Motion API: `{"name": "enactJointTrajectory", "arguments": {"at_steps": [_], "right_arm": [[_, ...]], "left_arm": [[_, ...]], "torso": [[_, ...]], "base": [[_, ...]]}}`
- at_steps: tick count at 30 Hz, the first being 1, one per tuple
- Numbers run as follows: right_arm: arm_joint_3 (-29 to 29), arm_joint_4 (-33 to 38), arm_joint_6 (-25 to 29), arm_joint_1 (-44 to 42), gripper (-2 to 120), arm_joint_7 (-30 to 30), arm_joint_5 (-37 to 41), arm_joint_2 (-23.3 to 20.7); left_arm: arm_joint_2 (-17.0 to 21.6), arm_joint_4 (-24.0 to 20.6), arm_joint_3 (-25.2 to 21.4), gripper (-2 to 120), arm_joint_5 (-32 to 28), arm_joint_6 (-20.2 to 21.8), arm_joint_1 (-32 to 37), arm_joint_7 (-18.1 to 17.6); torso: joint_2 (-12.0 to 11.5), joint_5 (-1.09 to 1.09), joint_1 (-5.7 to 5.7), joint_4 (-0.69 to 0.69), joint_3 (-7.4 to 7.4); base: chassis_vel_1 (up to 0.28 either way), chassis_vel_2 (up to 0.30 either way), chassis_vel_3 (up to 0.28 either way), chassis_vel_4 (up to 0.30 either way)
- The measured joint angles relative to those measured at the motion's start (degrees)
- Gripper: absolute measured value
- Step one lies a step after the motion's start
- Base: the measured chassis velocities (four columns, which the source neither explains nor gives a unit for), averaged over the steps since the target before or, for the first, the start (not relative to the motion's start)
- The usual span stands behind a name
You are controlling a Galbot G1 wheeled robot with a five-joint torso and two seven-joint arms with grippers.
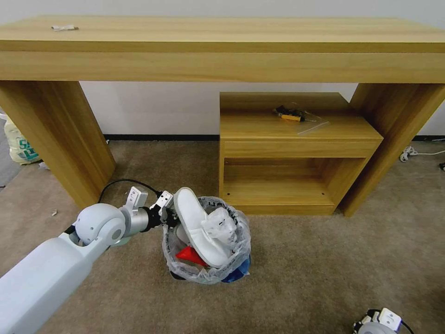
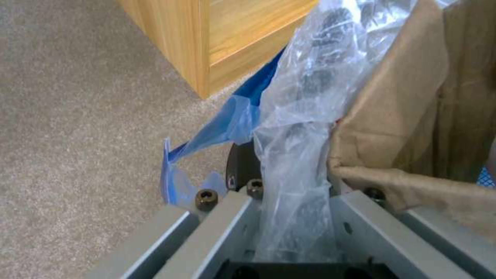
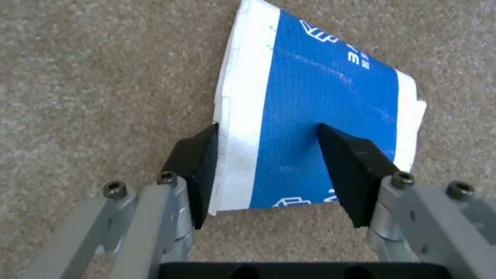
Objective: Pick up the trash bin and place the garbage on the floor into it.
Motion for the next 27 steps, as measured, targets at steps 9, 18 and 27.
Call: {"name": "enactJointTrajectory", "arguments": {"at_steps": [9, 18, 27], "right_arm": [[0.3, -0.4, 0.8, -0.4, 21, -1.3, -0.9, 0.0], [0.3, -0.1, 1.2, -0.4, 0, -1.4, -1.8, 0.6], [0.4, 2.1, 1.5, -0.4, 0, -1.1, -2.3, 1.0]], "left_arm": [[0.2, -0.2, -0.1, 0, 0.0, 0.0, 0.0, 0.0], [0.2, 0.1, -0.5, 0, -0.1, 0.0, -0.2, 0.7], [0.2, 0.6, -0.9, 0, 0.0, 0.0, -0.3, 1.6]], "torso": [[0.0, 0.0, 0.0, -0.01, 0.0], [0.0, 0.0, 0.0, -0.02, 0.0], [0.0, 0.01, 0.0, -0.01, 0.0]], "base": [[0.0, 0.0, 0.0, 0.0], [0.0, 0.0, 0.0, 0.0], [0.0, 0.0, 0.0, 0.0]]}}
